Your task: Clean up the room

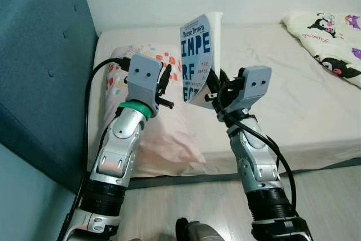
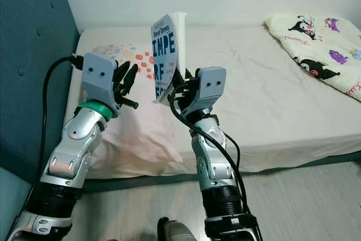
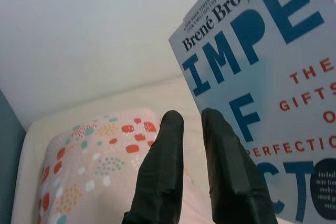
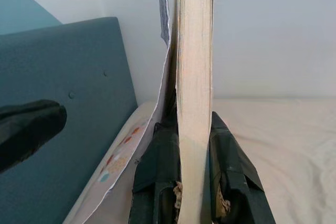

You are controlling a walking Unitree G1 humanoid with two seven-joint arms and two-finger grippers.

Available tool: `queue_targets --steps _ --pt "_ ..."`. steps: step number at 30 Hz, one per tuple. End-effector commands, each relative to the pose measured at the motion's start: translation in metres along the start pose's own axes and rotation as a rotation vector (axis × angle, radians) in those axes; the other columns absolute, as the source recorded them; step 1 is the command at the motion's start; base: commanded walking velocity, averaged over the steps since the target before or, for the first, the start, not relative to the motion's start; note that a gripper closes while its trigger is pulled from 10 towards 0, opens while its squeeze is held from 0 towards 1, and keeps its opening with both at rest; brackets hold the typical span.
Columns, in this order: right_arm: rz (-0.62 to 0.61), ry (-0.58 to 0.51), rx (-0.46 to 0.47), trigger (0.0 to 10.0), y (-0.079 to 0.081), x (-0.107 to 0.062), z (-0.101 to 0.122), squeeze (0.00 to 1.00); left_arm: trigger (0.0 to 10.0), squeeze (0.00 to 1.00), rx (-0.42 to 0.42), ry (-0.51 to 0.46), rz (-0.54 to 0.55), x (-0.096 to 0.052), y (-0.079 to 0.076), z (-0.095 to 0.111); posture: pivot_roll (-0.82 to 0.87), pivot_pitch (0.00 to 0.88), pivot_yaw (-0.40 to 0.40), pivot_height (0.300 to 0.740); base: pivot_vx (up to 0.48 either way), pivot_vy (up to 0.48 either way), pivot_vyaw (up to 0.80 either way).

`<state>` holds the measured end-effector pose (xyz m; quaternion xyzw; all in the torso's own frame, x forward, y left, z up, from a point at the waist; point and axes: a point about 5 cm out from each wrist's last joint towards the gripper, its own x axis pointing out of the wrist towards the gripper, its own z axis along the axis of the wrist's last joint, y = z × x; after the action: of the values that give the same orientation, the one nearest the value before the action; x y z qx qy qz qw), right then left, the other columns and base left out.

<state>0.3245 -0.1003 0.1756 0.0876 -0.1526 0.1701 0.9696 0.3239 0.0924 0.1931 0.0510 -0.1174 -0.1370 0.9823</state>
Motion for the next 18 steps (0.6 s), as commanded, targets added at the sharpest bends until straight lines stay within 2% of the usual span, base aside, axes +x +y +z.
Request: queue_targets --steps 1,8,10,11,12,15,18 --pt "0.013 -0.032 -0.008 10.0 0.003 -0.001 0.004 0.0 10.0 0.0 0.014 -0.002 -0.004 -0.002 -0.004 -0.002 -0.03 0.0 0.034 0.721 0.0 0.0 0.0" --pt "0.004 -0.021 -0.009 10.0 0.004 0.002 -0.003 0.0 10.0 0.0 0.05 0.054 -0.044 -0.008 0.0 -0.016 -0.02 0.0 0.1 0.721 0.0 0.0 0.0" --pt "-0.003 -0.021 -0.007 10.0 0.003 0.004 -0.004 0.0 10.0 0.0 0.054 0.062 -0.047 -0.008 0.005 -0.016 -0.01 0.0 0.108 0.721 0.0 0.0 0.0" --pt "0.001 -0.021 -0.007 10.0 0.004 0.006 -0.004 0.0 10.0 0.0 0.049 0.068 -0.032 -0.007 0.014 -0.016 0.0 0.0 0.11 0.721 0.0 0.0 0.0" --pt "0.001 -0.021 -0.007 10.0 0.004 0.006 -0.004 0.0 10.0 0.0 0.049 0.068 -0.032 -0.007 0.014 -0.016 0.0 0.0 0.11 0.721 0.0 0.0 0.0" --pt "0.051 -0.023 -0.003 10.0 0.011 0.015 -0.003 0.0 10.0 0.0 0.066 0.077 0.031 -0.003 0.036 -0.015 0.0 0.0 0.088 0.721 0.0 0.0 0.0" --pt "0.08 -0.024 -0.003 10.0 0.016 0.019 -0.002 0.0 10.0 0.0 0.094 0.068 0.038 -0.001 0.038 -0.014 0.01 0.0 0.075 0.721 0.0 0.0 0.0"
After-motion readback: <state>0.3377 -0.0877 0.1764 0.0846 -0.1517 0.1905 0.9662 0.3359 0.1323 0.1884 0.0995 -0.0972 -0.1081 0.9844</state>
